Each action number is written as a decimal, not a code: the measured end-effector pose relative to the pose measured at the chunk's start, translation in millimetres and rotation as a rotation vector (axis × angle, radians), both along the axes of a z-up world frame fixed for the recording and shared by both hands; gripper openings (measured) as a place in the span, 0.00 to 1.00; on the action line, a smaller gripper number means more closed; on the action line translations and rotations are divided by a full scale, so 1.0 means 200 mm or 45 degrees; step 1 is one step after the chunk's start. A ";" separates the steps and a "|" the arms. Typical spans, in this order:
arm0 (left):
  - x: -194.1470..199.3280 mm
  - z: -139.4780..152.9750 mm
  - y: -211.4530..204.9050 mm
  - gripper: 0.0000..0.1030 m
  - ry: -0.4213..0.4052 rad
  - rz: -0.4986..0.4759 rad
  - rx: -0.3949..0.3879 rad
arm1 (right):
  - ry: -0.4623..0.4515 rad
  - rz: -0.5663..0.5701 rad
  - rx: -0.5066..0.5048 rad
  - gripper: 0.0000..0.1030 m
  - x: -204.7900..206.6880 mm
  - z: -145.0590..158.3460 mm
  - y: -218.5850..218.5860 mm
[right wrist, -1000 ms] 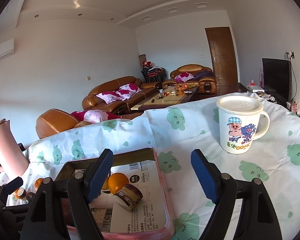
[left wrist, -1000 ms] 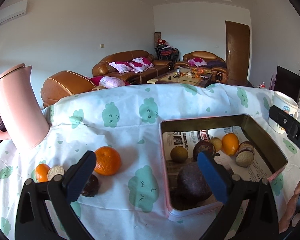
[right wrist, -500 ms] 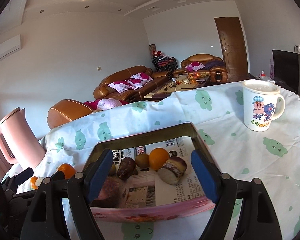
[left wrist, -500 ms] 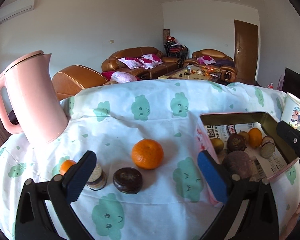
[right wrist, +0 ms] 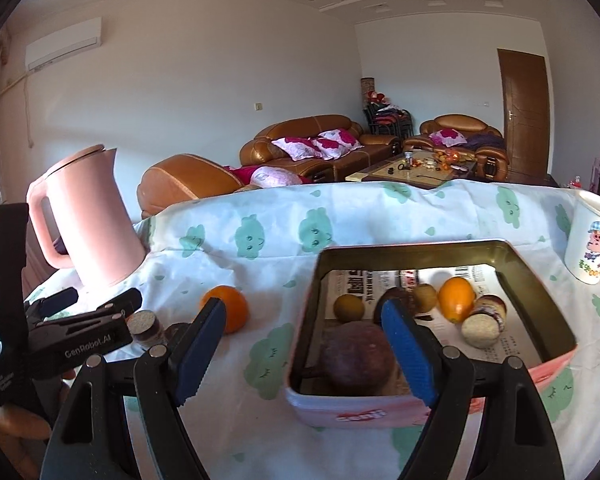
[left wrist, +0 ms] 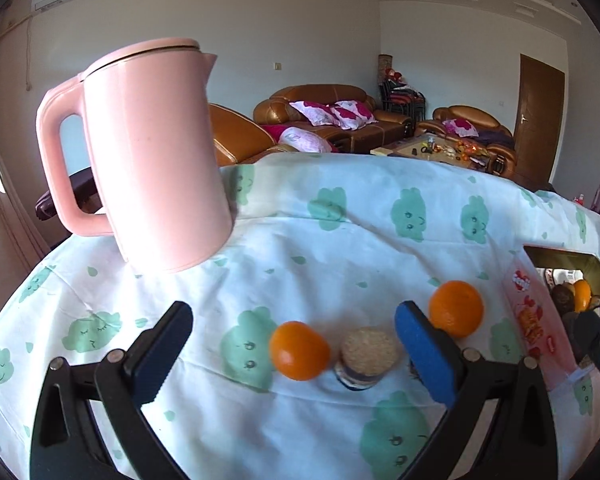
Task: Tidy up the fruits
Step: 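Move both open grippers over the cloth toward the remaining oranges and cakes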
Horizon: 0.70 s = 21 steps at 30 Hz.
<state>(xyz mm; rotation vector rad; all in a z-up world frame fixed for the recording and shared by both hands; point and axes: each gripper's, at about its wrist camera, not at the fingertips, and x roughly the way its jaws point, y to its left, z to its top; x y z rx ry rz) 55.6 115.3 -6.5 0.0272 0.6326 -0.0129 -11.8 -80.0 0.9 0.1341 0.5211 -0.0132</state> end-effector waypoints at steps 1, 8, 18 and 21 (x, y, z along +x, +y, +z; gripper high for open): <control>0.01 0.00 0.04 1.00 0.005 0.016 -0.001 | 0.017 0.028 -0.009 0.79 0.02 -0.01 0.03; 0.08 -0.01 0.27 0.98 0.065 0.160 -0.040 | 0.209 0.212 -0.020 0.54 0.17 -0.09 0.25; 0.12 -0.02 0.38 0.98 0.117 0.227 -0.066 | 0.426 0.288 0.036 0.45 0.36 -0.21 0.41; 0.13 -0.02 0.36 0.94 0.121 0.209 -0.040 | 0.443 0.287 0.054 0.45 0.40 -0.22 0.41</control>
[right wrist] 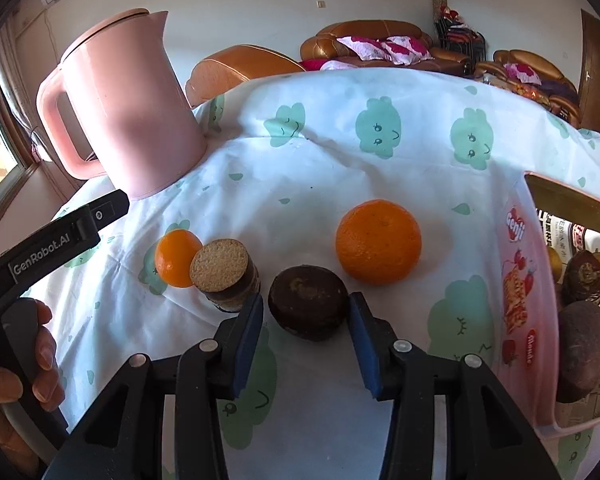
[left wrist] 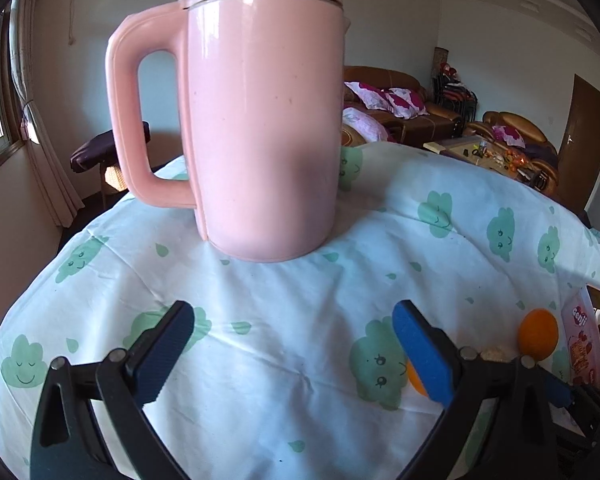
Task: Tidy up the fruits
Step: 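Move both open grippers over the cloth toward the remaining oranges and cakes, then grasp an orange with the left gripper while the right gripper grasps a chocolate cake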
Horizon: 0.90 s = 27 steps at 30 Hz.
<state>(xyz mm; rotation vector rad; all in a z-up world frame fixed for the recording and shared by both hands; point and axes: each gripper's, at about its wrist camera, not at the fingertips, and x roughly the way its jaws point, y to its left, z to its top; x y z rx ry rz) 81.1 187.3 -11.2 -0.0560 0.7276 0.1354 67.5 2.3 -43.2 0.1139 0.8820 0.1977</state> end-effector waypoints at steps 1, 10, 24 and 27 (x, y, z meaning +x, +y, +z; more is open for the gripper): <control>0.00 0.00 -0.01 0.93 0.006 -0.019 0.013 | -0.001 0.002 -0.002 0.45 0.00 0.00 0.00; -0.02 -0.03 -0.17 0.83 0.035 -0.297 0.055 | -0.009 0.070 0.028 0.39 -0.12 0.01 -0.03; 0.04 -0.17 -0.31 0.76 0.229 -0.440 0.036 | -0.006 0.081 0.106 0.39 -0.22 0.01 -0.12; 0.07 -0.16 -0.25 0.68 0.221 -0.390 -0.050 | -0.011 0.079 0.102 0.39 -0.21 0.01 -0.12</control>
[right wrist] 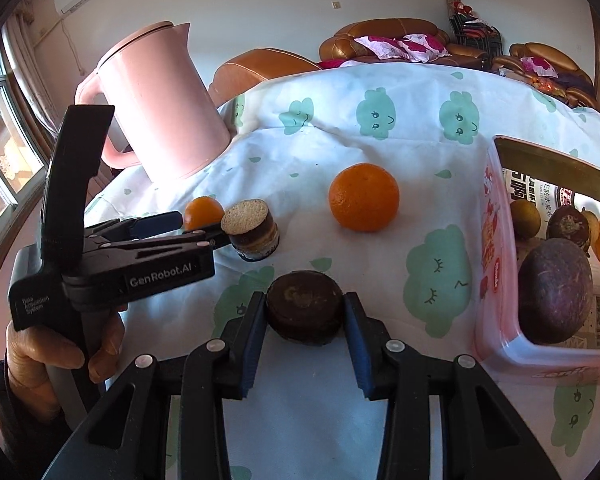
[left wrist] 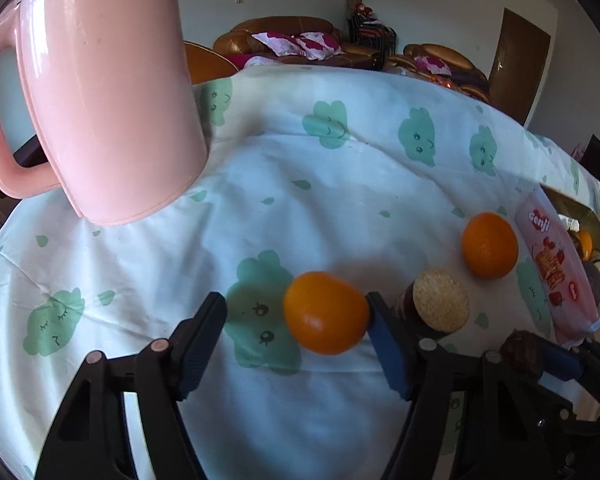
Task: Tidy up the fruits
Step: 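Grasp an orange with the left gripper while the right gripper grasps a chocolate cake, then carry the orange into the tin tray while the right gripper carries the cake there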
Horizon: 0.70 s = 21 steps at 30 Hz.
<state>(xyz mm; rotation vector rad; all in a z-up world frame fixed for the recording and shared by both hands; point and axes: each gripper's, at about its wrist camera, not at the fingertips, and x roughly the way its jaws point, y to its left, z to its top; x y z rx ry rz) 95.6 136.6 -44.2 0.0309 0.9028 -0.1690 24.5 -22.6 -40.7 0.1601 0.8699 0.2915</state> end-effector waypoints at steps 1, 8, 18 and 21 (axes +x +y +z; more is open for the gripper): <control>0.01 0.00 0.01 0.66 -0.001 0.015 -0.005 | -0.002 0.000 -0.003 0.39 0.00 0.00 0.00; -0.01 0.00 -0.01 0.38 -0.021 -0.026 -0.004 | -0.001 -0.008 0.003 0.39 0.00 -0.01 -0.01; -0.16 0.17 0.05 0.38 -0.334 0.080 -0.071 | -0.248 -0.052 -0.035 0.39 -0.09 0.15 -0.04; -0.19 0.19 0.03 0.38 -0.390 0.087 -0.117 | -0.343 -0.061 -0.064 0.39 -0.13 0.21 -0.06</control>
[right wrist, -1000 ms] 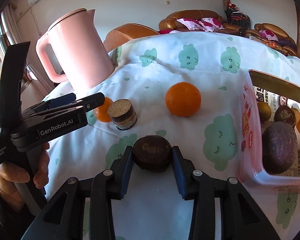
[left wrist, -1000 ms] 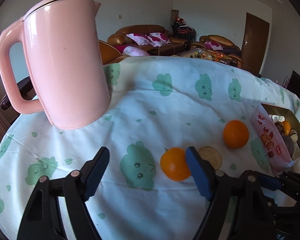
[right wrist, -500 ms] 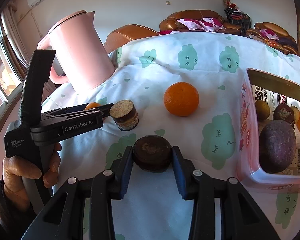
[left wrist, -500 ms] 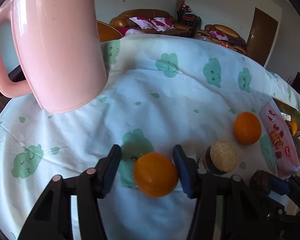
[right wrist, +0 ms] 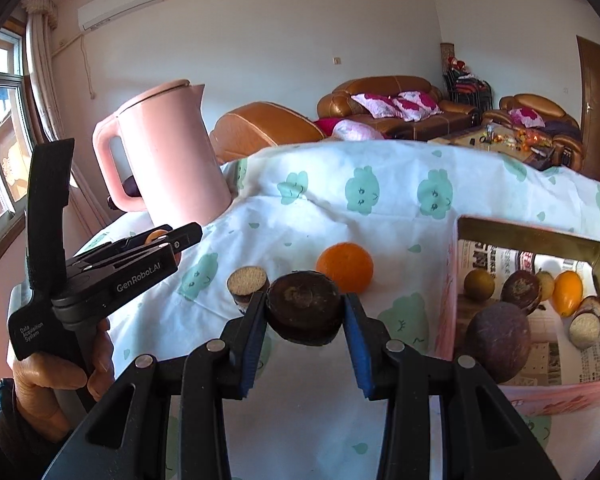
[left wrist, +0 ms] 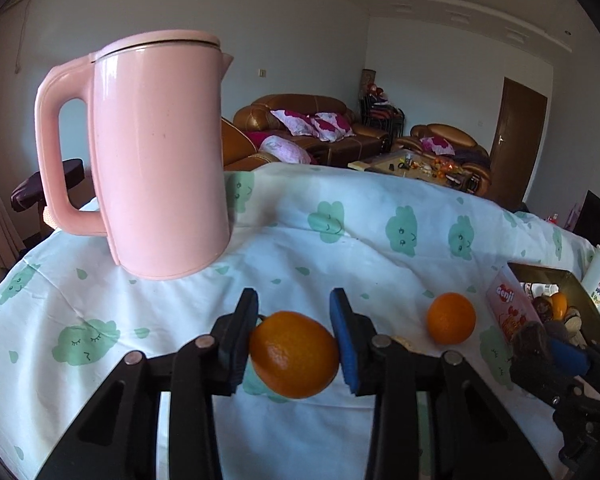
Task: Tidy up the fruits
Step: 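Carry the orange into the tin tray while the right gripper carries the cake there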
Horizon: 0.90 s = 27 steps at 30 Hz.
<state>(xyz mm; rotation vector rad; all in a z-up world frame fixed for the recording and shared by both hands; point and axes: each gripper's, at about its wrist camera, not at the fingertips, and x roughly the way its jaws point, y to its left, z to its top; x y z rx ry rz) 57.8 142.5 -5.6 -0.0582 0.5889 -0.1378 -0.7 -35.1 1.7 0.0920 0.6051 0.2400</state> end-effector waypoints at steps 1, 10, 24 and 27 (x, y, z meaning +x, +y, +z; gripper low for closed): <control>-0.01 0.00 -0.02 0.38 -0.006 0.000 0.002 | -0.030 -0.004 -0.017 0.39 -0.01 0.02 -0.01; -0.07 0.01 -0.24 0.38 -0.021 -0.023 0.043 | -0.132 -0.085 -0.100 0.39 -0.05 0.08 -0.15; -0.14 0.07 -0.61 0.38 -0.057 -0.118 0.097 | -0.162 -0.214 -0.137 0.39 -0.06 0.09 -0.43; -0.16 0.08 -0.68 0.38 -0.072 -0.147 0.106 | -0.170 -0.243 -0.152 0.39 -0.07 0.10 -0.48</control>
